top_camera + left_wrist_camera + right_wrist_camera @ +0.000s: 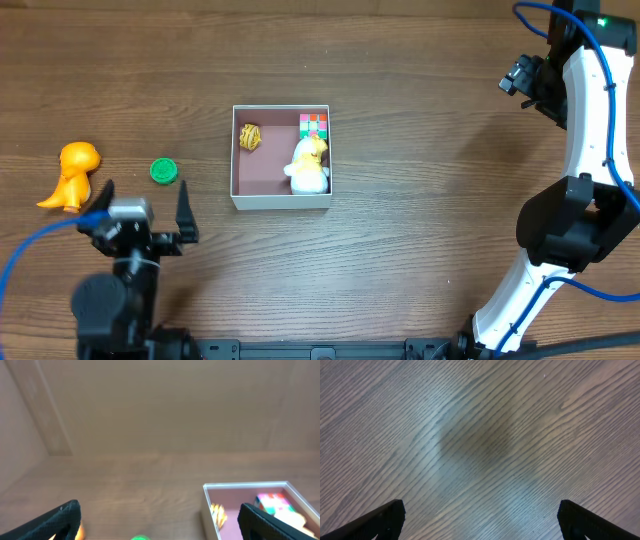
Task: Pack container
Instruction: 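Move the left gripper to the orange dinosaur and grasp it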
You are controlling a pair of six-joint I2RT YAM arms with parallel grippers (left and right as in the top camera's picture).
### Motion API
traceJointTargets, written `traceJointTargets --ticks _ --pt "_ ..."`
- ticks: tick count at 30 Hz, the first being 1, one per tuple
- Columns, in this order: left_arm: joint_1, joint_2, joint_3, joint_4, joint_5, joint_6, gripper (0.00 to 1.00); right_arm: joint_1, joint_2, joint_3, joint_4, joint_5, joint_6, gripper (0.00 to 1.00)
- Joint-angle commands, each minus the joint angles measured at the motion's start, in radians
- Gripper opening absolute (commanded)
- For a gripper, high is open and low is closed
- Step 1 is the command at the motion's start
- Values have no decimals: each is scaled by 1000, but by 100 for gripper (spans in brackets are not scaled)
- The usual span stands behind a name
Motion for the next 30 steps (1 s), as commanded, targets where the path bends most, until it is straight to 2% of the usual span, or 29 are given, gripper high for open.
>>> traceJointTargets --ticks 1,5,10,15,18,25,30 --pt "8 227 231 -146 -60 29 100 -1 -6 0 5 6 5 100" --pt "8 422 483 -374 -9 30 100 -1 -6 0 5 6 5 100" --pt "10 556 683 -538 -46 106 100 -1 -6 0 5 6 5 100" --pt "62 771 896 -793 -216 -1 100 -1 -6 0 5 6 4 100" --pt "143 930 1013 -932 -230 -43 100 -1 -6 0 5 6 4 100" --pt "248 1172 1070 -965 -231 -57 100 -1 -6 0 5 6 5 100" --pt "283 1270 1070 -933 -231 47 100 -1 -6 0 5 6 5 100"
